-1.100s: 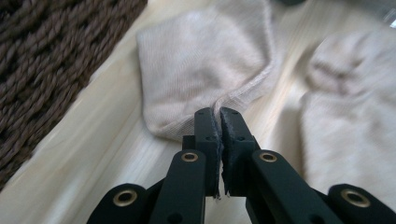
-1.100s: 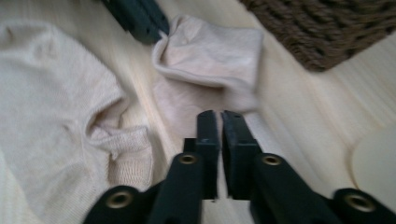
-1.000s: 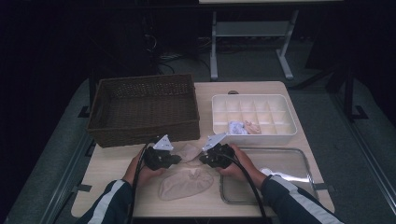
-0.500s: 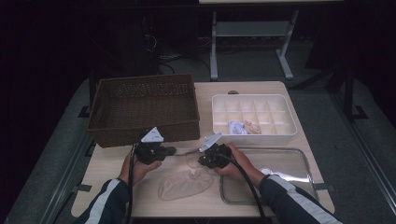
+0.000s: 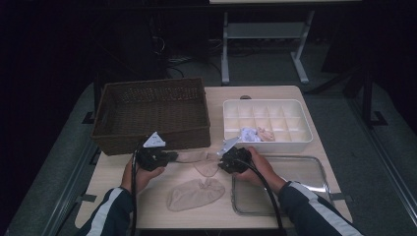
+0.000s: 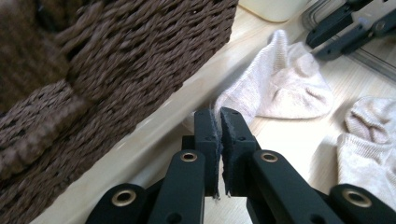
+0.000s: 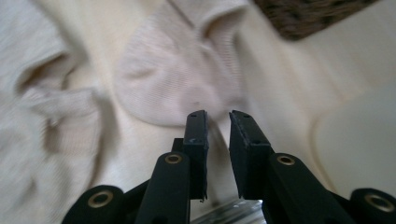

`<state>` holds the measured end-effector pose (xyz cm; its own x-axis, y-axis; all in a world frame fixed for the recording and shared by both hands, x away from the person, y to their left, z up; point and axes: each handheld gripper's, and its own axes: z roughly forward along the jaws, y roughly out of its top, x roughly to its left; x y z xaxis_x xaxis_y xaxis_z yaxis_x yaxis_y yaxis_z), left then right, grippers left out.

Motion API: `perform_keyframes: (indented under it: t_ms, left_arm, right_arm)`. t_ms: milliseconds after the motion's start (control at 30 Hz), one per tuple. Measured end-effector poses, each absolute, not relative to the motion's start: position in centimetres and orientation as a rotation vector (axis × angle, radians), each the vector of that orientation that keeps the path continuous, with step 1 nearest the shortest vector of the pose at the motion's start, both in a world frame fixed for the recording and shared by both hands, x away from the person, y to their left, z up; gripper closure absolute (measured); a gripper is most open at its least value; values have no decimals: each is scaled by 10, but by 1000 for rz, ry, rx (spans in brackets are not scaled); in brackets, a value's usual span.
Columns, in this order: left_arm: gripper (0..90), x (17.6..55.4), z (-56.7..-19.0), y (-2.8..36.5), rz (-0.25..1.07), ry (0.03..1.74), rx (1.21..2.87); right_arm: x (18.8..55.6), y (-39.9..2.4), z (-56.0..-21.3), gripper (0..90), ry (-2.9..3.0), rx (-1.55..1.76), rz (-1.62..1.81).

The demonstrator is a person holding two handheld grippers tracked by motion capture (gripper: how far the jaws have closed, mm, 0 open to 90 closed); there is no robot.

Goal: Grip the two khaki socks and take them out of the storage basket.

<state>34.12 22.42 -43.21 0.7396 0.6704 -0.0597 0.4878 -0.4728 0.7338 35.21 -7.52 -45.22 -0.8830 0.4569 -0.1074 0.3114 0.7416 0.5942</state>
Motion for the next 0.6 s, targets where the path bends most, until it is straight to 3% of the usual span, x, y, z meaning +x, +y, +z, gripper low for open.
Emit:
perform_keyframes:
  t_ms: [167, 300, 600]
  left_arm:
    - [853, 340, -433, 225, 299, 859, 2168]
    - [840, 338, -432, 221, 321, 846, 2158]
    - [864, 339, -424, 222, 410, 852, 2148]
  right_arm:
    - [342, -65, -444, 860, 2672, 574, 1003]
    - [337, -45, -453, 838, 2705, 495, 975]
    - [345, -41, -460, 842, 2776, 519, 975]
